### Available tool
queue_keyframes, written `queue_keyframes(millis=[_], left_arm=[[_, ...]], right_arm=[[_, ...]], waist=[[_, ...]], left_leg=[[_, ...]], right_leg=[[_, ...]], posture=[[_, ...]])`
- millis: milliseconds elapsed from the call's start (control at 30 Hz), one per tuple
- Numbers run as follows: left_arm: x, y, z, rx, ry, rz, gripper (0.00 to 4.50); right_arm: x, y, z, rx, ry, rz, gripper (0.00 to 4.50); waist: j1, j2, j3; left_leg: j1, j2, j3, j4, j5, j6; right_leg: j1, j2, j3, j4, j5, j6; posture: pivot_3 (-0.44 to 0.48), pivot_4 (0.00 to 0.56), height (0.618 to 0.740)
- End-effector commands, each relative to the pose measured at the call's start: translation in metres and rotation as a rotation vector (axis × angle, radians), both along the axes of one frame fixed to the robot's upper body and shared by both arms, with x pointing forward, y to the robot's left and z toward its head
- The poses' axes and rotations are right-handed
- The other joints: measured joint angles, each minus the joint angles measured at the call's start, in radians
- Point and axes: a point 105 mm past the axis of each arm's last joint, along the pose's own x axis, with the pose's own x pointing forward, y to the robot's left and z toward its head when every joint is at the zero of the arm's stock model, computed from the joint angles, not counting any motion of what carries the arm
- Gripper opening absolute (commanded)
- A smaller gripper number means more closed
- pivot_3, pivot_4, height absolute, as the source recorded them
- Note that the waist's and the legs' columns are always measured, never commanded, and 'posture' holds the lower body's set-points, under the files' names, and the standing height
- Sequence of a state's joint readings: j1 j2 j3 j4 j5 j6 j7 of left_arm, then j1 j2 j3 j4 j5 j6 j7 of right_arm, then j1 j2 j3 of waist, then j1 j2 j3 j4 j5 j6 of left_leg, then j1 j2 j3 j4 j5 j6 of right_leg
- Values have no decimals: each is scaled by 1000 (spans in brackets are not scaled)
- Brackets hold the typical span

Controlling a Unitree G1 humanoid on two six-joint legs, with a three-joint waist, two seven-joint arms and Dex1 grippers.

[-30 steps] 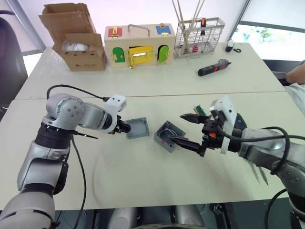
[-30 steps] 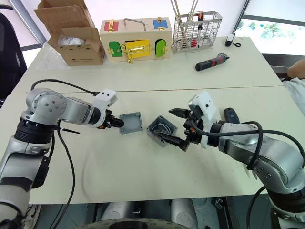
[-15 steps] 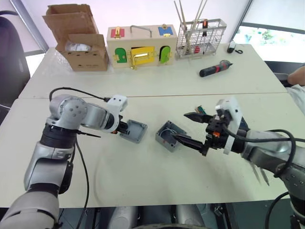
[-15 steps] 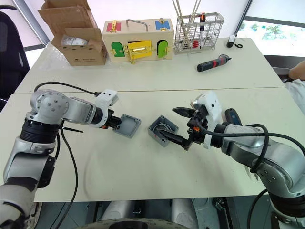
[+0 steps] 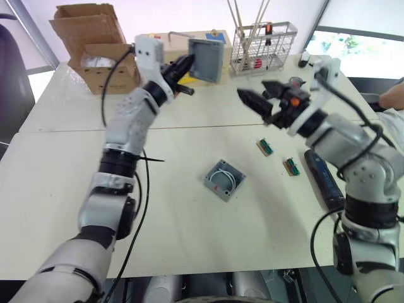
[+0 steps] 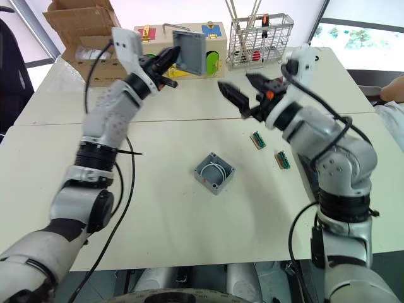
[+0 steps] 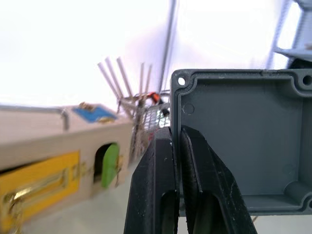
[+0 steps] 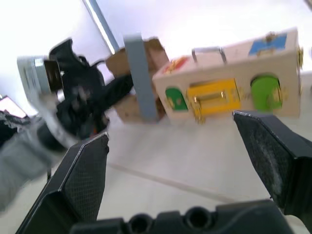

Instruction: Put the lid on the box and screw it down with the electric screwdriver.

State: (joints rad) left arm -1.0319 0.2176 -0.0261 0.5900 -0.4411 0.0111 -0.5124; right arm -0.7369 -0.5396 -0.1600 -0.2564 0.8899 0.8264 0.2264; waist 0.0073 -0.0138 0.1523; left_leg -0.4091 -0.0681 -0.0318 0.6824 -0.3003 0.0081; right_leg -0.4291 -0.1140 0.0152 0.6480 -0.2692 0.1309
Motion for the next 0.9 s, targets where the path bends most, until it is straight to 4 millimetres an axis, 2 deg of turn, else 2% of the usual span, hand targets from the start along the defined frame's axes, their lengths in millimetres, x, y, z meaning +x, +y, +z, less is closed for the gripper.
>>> queue_keyframes(millis=[33, 167, 500, 800, 900], left_arm=[[-14, -15, 31, 21, -197, -21, 51], [-22, -27, 30, -16, -222, -37, 51], [-32, -42, 33, -21, -243, -87, 51], [-32, -41, 35, -10, -248, -92, 0], [-32, -41, 35, -6, -248, -97, 0]], right_arm=[[1, -4, 22, -9, -69, -10, 4500], [2, -2, 27, -40, -77, 2, 4500], [1, -2, 19, -68, -49, 6, 4500], [-2, -4, 23, -43, -75, -8, 1957], [-4, -3, 23, -36, -81, -5, 486]], waist=[[-2, 0, 0], [-4, 0, 0], [-24, 0, 0], [-22, 0, 0], [-22, 0, 0]], left_leg=[[0, -1, 0, 0, 0, 1], [0, -4, 0, 1, -3, 5], [0, -4, 0, 2, -3, 6], [0, -4, 0, 2, -3, 6], [0, -4, 0, 2, -3, 6]], right_leg=[[0, -1, 0, 1, 0, 0], [1, -5, 0, 2, 0, 0], [1, -5, -1, 2, 0, 0], [1, -5, -1, 2, 0, 0], [1, -5, -1, 2, 0, 0]], posture=[[0, 150, 737], [0, 150, 737], [0, 150, 737], [0, 150, 737], [0, 150, 737]])
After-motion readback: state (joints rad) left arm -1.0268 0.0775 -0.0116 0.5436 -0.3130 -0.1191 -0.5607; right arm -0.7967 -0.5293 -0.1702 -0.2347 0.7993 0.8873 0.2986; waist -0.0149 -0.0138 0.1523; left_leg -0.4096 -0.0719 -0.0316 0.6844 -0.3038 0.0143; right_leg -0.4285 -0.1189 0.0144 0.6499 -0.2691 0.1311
